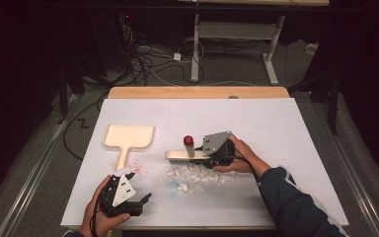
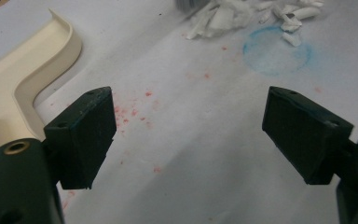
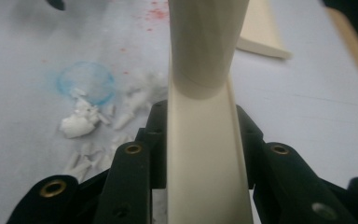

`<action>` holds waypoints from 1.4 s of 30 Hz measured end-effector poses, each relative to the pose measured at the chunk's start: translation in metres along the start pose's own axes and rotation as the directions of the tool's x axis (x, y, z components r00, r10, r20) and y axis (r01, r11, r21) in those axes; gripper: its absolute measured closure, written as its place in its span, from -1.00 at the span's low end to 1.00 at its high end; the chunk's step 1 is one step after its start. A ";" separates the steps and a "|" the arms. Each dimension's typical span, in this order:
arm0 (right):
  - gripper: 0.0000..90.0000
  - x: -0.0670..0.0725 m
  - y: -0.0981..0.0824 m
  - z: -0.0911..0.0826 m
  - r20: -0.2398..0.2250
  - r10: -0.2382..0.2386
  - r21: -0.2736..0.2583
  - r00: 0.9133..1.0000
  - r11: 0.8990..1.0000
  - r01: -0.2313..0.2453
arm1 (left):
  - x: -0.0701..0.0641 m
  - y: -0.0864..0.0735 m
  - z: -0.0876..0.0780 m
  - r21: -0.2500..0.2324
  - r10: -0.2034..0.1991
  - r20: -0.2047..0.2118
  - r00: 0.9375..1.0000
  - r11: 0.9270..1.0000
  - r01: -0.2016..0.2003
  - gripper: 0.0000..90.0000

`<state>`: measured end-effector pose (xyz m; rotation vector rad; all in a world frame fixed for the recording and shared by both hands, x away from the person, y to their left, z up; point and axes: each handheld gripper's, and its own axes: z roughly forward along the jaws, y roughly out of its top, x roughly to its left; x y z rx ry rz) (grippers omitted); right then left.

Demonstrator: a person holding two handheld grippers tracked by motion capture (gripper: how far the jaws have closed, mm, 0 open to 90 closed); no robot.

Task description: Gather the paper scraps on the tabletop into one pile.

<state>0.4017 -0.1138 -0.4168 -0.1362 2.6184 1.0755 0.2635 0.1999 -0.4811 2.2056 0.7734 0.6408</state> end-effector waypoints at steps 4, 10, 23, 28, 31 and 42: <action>0.51 0.002 -0.002 -0.024 0.084 0.053 -0.038 0.995 0.998 -0.050 | 0.000 0.000 0.000 0.004 0.005 -0.002 1.000 1.000 -0.005 -0.63; 0.51 0.010 -0.009 -0.068 0.225 0.202 -0.035 0.953 0.979 -0.199 | 0.000 0.001 0.001 0.005 0.004 -0.002 1.000 1.000 -0.004 -0.63; 0.51 0.043 -0.070 -0.117 0.482 0.487 0.051 0.728 0.814 -0.579 | -0.001 0.007 0.000 -0.019 0.023 -0.007 1.000 1.000 -0.023 -0.63; 0.51 0.051 -0.080 -0.106 0.544 0.530 0.063 0.651 0.747 -0.661 | -0.002 0.009 -0.001 -0.028 0.028 -0.001 1.000 0.999 -0.028 -0.63; 0.51 0.057 -0.076 -0.097 0.499 0.591 0.029 0.634 0.719 -0.694 | -0.002 0.009 -0.001 -0.035 0.025 0.003 1.000 0.999 -0.025 -0.63; 0.50 0.077 -0.026 -0.041 0.444 0.613 -0.032 0.654 0.740 -0.672 | -0.002 0.010 -0.004 -0.069 0.038 0.019 0.999 0.997 -0.037 -0.63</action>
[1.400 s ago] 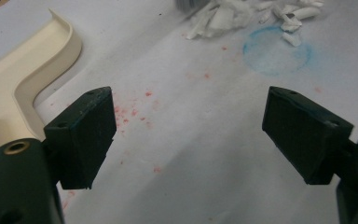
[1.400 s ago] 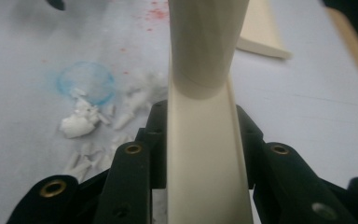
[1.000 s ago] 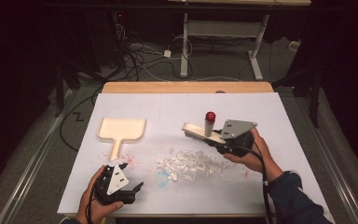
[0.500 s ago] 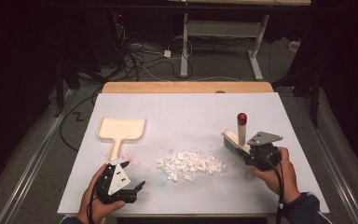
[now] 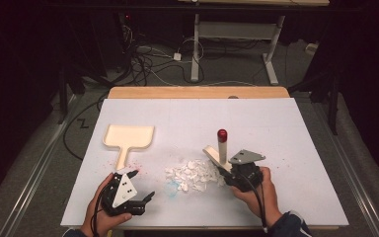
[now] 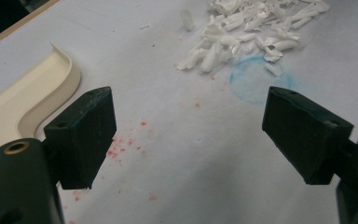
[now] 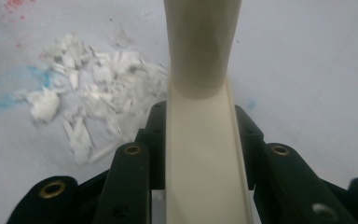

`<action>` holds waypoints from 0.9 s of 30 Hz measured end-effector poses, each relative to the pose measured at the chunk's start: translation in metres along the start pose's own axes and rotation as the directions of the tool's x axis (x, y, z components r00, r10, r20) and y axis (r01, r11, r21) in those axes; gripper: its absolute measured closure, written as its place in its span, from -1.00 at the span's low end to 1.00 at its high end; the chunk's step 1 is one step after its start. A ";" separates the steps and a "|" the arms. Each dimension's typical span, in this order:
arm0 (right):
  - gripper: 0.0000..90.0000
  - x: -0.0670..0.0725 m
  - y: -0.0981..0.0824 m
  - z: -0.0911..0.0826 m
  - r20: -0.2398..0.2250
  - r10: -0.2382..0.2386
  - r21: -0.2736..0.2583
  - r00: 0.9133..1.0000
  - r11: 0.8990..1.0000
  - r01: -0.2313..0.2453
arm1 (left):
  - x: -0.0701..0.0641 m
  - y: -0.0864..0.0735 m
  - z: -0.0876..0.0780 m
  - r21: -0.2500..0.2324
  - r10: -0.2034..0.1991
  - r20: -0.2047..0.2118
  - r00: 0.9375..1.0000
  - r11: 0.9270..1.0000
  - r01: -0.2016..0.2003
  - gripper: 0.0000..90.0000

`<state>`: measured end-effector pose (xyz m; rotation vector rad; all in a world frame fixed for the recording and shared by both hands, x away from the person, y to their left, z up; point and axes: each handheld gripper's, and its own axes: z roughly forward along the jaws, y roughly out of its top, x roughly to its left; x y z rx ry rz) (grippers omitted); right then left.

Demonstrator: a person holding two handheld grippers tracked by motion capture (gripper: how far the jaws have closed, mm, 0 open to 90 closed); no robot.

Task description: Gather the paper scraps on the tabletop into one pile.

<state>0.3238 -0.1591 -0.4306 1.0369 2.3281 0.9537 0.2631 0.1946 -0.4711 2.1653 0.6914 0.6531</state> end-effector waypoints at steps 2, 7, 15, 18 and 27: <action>0.51 0.008 0.007 0.007 -0.006 -0.015 -0.009 1.000 1.000 0.015 | 0.001 0.000 0.001 -0.001 0.001 0.004 1.000 1.000 -0.001 -0.63; 0.51 0.021 0.022 0.023 0.010 -0.065 -0.024 0.998 0.998 0.065 | 0.000 0.001 0.004 0.004 0.003 0.009 1.000 1.000 -0.003 -0.63; 0.51 0.005 0.028 0.007 0.000 -0.048 -0.084 0.999 0.995 0.047 | -0.001 0.000 0.006 0.023 0.017 0.004 1.000 1.000 -0.017 -0.63; 0.51 -0.007 0.026 -0.008 0.000 -0.038 -0.113 0.999 0.993 0.038 | 0.000 0.000 0.006 0.029 0.011 -0.005 1.000 1.000 -0.011 -0.63; 0.51 -0.051 0.005 -0.053 0.037 0.033 -0.140 0.999 0.990 -0.028 | -0.001 -0.001 0.007 0.044 0.012 -0.014 1.000 0.999 -0.011 -0.63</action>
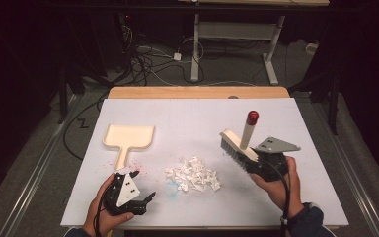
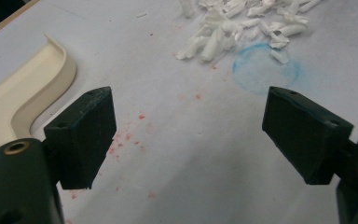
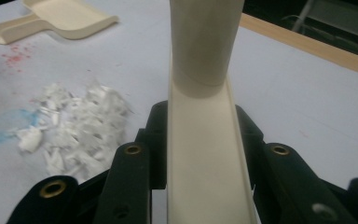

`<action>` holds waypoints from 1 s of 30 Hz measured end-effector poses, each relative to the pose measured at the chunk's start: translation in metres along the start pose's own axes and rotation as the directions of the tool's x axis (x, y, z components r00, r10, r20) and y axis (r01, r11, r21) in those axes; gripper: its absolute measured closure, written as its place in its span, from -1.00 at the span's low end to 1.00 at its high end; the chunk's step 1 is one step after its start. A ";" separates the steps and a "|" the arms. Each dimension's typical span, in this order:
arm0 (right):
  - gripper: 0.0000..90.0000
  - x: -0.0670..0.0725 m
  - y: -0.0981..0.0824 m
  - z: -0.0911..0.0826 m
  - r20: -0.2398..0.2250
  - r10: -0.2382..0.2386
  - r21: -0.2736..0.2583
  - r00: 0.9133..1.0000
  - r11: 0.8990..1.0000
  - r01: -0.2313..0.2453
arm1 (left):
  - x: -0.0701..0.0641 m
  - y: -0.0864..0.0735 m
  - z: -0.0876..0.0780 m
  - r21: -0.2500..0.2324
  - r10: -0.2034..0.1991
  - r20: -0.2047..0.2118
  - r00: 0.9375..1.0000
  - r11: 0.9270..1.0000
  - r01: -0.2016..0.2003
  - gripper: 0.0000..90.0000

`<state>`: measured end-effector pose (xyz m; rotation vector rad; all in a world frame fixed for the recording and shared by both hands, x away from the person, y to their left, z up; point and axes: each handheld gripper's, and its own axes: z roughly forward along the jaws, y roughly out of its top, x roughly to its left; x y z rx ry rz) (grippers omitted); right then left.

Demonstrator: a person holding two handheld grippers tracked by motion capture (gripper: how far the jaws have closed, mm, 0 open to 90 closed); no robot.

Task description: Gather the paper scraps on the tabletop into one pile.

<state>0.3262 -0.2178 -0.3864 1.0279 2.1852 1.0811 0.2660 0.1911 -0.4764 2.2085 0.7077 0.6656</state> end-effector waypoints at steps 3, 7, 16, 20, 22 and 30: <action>0.51 -0.013 -0.009 -0.014 0.030 0.005 0.018 1.000 1.000 -0.005 | 0.001 -0.001 -0.002 -0.003 -0.003 -0.005 1.000 1.000 0.003 -0.63; 0.51 -0.025 -0.026 -0.028 0.076 0.021 0.047 0.997 0.999 -0.024 | 0.002 -0.001 -0.002 -0.003 -0.005 -0.008 1.000 1.000 0.005 -0.63; 0.51 -0.036 -0.059 -0.016 0.218 0.025 0.149 0.976 0.987 -0.059 | 0.002 0.001 -0.001 -0.005 0.006 -0.007 1.000 1.000 -0.006 -0.63; 0.49 -0.017 -0.060 -0.004 0.167 0.048 0.138 0.985 0.988 -0.072 | 0.001 0.003 0.000 -0.011 0.002 0.002 1.000 1.000 -0.002 -0.63; 0.48 -0.004 -0.057 0.005 0.116 0.054 0.133 0.992 0.989 -0.069 | 0.000 0.004 0.001 -0.012 0.010 0.005 1.000 1.000 -0.010 -0.63; 0.45 0.047 -0.030 0.042 0.030 0.022 0.100 0.999 0.995 -0.024 | 0.000 0.005 0.001 -0.026 0.013 0.017 1.000 1.000 -0.012 -0.63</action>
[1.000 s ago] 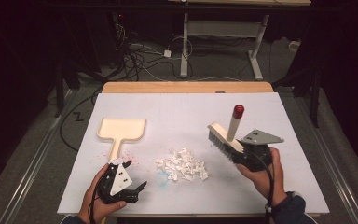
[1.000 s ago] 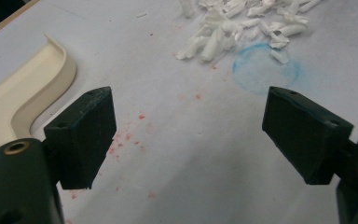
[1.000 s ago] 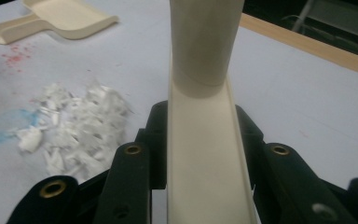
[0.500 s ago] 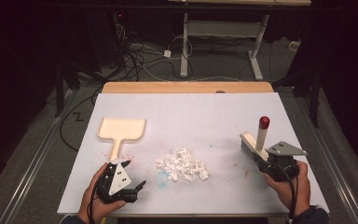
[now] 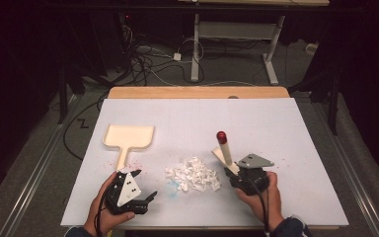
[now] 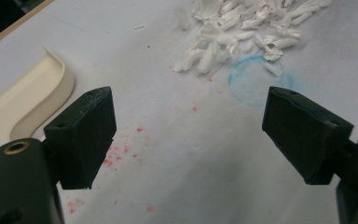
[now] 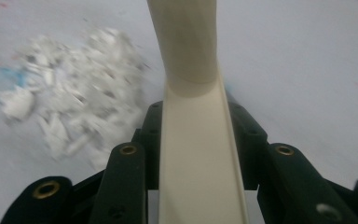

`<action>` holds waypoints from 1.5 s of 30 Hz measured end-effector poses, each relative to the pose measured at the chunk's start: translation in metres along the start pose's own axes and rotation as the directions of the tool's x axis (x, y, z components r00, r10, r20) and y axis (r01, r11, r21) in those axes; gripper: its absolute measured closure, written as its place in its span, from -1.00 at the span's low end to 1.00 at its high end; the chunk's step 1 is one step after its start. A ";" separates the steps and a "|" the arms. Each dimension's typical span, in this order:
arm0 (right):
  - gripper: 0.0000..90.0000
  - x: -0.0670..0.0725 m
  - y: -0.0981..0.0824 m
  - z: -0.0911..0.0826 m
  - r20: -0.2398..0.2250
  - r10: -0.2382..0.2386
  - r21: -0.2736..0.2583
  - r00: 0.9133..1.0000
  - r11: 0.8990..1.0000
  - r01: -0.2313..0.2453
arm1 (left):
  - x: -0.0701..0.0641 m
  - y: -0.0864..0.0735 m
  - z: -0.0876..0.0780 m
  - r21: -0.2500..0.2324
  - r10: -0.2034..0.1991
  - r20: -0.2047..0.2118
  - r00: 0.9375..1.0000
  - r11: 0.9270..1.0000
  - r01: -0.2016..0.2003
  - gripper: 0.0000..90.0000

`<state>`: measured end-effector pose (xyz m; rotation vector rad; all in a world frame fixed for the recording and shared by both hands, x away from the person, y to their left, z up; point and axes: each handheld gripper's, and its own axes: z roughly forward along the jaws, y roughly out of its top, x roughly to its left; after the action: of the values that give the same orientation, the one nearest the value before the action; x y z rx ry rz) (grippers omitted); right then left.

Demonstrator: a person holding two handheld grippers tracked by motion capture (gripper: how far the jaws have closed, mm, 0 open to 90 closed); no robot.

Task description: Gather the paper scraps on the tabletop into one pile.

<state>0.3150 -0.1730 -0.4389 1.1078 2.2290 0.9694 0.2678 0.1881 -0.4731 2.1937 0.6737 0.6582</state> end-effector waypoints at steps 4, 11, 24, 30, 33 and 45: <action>0.47 0.023 0.015 0.014 -0.025 -0.038 -0.037 0.999 0.999 0.037 | 0.001 -0.001 -0.001 -0.007 0.000 0.003 1.000 1.000 0.000 -0.63; 0.51 0.025 0.035 0.010 -0.046 -0.053 -0.120 0.998 0.992 0.047 | 0.002 -0.003 -0.001 -0.004 -0.007 0.000 1.000 1.000 0.007 -0.63; 0.51 -0.050 0.001 -0.080 -0.033 -0.077 -0.113 0.997 0.991 0.072 | 0.001 -0.005 -0.005 0.018 -0.005 -0.044 0.999 1.000 0.006 -0.64; 0.51 -0.074 -0.045 -0.107 0.000 -0.031 -0.018 1.000 0.999 0.031 | 0.000 -0.005 -0.004 0.028 -0.002 -0.044 0.999 1.000 0.003 -0.64; 0.51 -0.075 -0.064 -0.110 0.024 -0.017 0.015 1.000 1.000 0.017 | 0.000 -0.004 -0.003 0.031 0.002 -0.042 0.999 1.000 0.000 -0.64; 0.51 -0.031 -0.054 -0.077 -0.089 -0.072 -0.005 0.993 0.997 0.072 | -0.002 -0.002 0.001 0.034 0.014 -0.025 1.000 0.999 -0.013 -0.64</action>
<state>0.2548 -0.2511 -0.4276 0.9939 2.3213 1.0087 0.2671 0.1875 -0.4757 2.2261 0.6879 0.6873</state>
